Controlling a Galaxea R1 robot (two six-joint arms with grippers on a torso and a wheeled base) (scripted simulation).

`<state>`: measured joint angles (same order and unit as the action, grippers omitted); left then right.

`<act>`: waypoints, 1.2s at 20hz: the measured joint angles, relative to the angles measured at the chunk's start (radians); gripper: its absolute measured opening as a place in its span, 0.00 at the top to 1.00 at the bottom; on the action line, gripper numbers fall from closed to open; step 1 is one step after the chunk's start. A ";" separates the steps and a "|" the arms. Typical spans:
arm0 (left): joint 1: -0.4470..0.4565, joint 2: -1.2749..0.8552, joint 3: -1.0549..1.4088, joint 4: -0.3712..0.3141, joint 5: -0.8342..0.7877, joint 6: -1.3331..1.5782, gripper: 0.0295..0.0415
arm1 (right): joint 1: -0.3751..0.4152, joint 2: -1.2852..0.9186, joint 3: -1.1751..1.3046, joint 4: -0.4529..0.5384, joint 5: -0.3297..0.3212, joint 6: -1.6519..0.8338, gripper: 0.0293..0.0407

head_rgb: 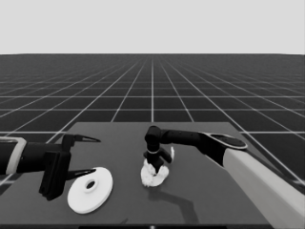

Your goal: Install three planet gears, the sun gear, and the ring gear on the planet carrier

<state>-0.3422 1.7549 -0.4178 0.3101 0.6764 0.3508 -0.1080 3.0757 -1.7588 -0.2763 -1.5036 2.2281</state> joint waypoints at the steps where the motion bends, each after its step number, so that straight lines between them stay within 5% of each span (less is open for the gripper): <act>1: 0.000 0.000 0.000 0.000 0.000 0.000 0.25 | 0.000 0.000 0.000 0.000 0.000 0.010 0.86; 13: 0.000 0.000 0.000 0.000 0.000 0.000 0.25 | 0.000 0.000 0.000 0.000 0.000 0.136 0.86; 15: 0.000 0.000 0.000 0.000 0.000 0.000 0.25 | 0.000 0.000 0.000 0.000 0.000 0.146 0.33; 16: 0.000 0.000 0.000 0.000 0.000 0.000 0.25 | 0.000 0.000 0.000 0.000 0.000 0.148 0.23; 23: 0.000 0.000 0.000 0.000 0.000 0.000 0.25 | 0.000 0.000 0.000 0.000 0.000 0.151 0.19; 24: 0.000 0.000 0.000 0.000 0.000 0.000 0.25 | 0.102 -0.028 0.105 0.117 -0.058 -0.206 0.12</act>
<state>-0.3422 1.7549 -0.4178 0.3101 0.6764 0.3508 -0.0063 3.0476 -1.6535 -0.1592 -1.5615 2.0225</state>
